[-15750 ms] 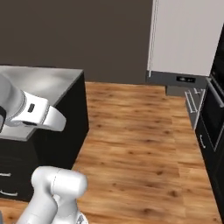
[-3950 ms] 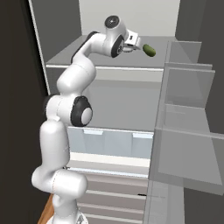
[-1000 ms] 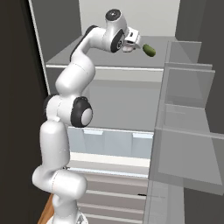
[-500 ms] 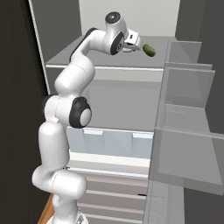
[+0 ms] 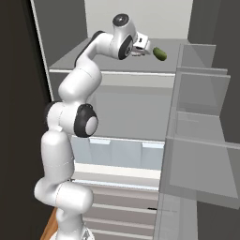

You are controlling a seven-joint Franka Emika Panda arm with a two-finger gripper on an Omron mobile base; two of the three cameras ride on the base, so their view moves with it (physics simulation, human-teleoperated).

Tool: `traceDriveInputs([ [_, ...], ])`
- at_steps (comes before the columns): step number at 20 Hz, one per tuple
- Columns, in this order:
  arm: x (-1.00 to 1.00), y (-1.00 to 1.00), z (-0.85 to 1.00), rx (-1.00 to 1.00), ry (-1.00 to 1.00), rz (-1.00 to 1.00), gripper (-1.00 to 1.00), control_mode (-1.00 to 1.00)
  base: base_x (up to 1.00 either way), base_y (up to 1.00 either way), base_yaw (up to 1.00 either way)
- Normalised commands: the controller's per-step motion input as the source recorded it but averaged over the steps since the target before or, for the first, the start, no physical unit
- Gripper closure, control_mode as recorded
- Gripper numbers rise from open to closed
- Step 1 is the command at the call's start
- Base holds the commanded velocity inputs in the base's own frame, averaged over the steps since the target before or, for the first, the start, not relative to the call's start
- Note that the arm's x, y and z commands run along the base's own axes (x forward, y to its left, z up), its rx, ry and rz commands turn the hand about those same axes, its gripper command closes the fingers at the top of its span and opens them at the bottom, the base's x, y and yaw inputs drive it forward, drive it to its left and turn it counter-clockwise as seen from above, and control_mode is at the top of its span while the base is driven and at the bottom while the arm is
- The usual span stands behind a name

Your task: Retrieve the bottle and the shaker from the cabinet and place them next to the mixing bowl on the counter. Then add garlic from the fridge to the mixing bowl.

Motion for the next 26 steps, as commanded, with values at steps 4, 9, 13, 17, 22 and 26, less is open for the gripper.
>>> traceDriveInputs([
  [4, 0.08, 0.0, -0.07, 0.0, 0.0, 0.0, -1.0, -1.0, 0.0, 0.0, 0.0],
  [9, 0.13, 0.0, -0.07, 0.0, 0.0, 0.0, -1.0, -1.0, 0.0, 0.0, 0.0],
  [13, 0.17, 0.0, -0.01, 0.0, 0.0, 0.0, -1.0, -1.0, 0.0, 0.0, 0.0],
  [17, 0.2, 0.0, 0.0, 0.0, 0.0, 0.0, -1.0, -1.0, 0.0, 0.0, 0.0],
  [22, 0.17, 0.0, 0.0, 0.0, 0.0, 0.0, -1.0, -1.0, 0.0, 0.0, 0.0],
  [26, 0.08, 0.0, -0.01, 0.0, 0.0, 0.0, 1.0, -1.0, 0.0, 0.0, 0.0],
])
